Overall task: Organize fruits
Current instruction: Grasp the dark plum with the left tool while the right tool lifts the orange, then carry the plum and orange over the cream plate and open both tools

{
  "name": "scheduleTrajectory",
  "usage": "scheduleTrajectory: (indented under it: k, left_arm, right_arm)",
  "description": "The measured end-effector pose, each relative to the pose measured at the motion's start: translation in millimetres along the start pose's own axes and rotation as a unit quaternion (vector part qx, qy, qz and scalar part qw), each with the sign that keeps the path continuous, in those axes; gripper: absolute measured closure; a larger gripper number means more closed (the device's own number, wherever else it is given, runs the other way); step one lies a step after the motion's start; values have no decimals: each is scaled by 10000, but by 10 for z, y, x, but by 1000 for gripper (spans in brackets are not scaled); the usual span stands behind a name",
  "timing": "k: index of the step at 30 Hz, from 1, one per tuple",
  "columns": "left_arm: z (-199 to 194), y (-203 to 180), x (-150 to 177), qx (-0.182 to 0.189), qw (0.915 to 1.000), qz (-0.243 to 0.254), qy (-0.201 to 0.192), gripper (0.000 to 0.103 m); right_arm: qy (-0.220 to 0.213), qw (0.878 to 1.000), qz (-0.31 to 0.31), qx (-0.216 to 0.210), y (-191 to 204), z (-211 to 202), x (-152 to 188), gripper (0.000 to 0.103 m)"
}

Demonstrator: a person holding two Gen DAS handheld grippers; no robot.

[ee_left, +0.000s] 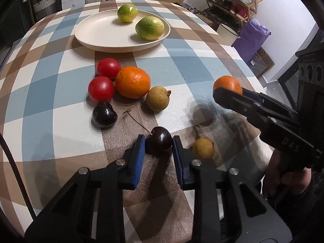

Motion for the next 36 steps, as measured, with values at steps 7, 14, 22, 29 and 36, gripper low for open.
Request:
scheduleTrajectory:
  k: [7, 14, 22, 29, 36]
  left_arm:
    - [-73, -37, -47, -26, 9998, 138, -158, 79]
    - [-211, 27, -121, -93, 9994, 97, -324, 79]
    - [-402, 278, -242, -370, 9974, -193, -581, 79]
    - [-509, 397, -381, -275, 9965, -282, -734, 79]
    - [-592, 512, -625, -225, 9952, -303, -905, 79]
  right_arm:
    - [-7, 10000, 36, 7, -26, -6, -9, 62]
    - [-35, 10000, 10, -23, 2, -28, -36, 62]
    - [-68, 9999, -74, -106, 88, -39, -126, 62]
    - [-111, 9995, -133, -280, 243, -12, -308, 62]
    - [-173, 9982, -291, -493, 471, 45, -567, 62]
Point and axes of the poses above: each gripper's, at about its wrist camera, not at the fingertips, and z roughly the way its jaws point, y to its left, x to its underside, the point moved 6 cm from there along z, roughly the way its jaws point, and after that the axes turned 8 degrees about z, right-handed, at the moved point
